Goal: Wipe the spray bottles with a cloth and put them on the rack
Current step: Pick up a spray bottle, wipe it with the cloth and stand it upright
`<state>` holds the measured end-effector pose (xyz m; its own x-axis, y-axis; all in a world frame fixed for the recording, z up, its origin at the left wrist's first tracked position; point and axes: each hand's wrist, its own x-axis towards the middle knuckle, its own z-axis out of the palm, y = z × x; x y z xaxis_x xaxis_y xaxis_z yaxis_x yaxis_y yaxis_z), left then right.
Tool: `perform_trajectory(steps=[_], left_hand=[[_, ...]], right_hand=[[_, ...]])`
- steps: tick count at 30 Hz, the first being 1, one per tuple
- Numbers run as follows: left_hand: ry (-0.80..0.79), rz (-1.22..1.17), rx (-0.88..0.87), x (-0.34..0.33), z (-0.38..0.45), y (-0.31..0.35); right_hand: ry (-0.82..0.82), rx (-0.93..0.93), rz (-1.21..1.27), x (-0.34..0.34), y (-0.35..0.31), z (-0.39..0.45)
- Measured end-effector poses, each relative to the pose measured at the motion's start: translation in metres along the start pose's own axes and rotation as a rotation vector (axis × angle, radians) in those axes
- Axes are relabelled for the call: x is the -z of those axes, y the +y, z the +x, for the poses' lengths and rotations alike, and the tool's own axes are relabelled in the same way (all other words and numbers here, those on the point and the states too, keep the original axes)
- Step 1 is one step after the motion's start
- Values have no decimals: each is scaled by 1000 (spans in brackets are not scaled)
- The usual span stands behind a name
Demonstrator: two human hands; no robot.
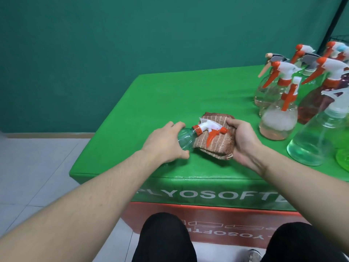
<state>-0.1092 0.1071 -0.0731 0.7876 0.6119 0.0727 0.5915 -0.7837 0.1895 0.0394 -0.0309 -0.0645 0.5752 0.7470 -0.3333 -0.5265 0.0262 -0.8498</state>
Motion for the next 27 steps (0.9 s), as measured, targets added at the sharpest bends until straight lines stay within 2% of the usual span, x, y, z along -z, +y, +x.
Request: perform_trajectory(steps=[7, 13, 20, 27], left_hand=[[17, -22, 72, 2, 0, 2], [4, -82, 64, 11, -10, -8], [32, -63, -1, 7, -21, -14], [54, -53, -35, 0, -19, -20]], right_hand=[[26, 4, -33, 16, -3, -18], [10, 130, -128, 19, -12, -27], [-22, 161, -431, 13, 0, -13], [-121, 223, -916, -7, -3, 11]])
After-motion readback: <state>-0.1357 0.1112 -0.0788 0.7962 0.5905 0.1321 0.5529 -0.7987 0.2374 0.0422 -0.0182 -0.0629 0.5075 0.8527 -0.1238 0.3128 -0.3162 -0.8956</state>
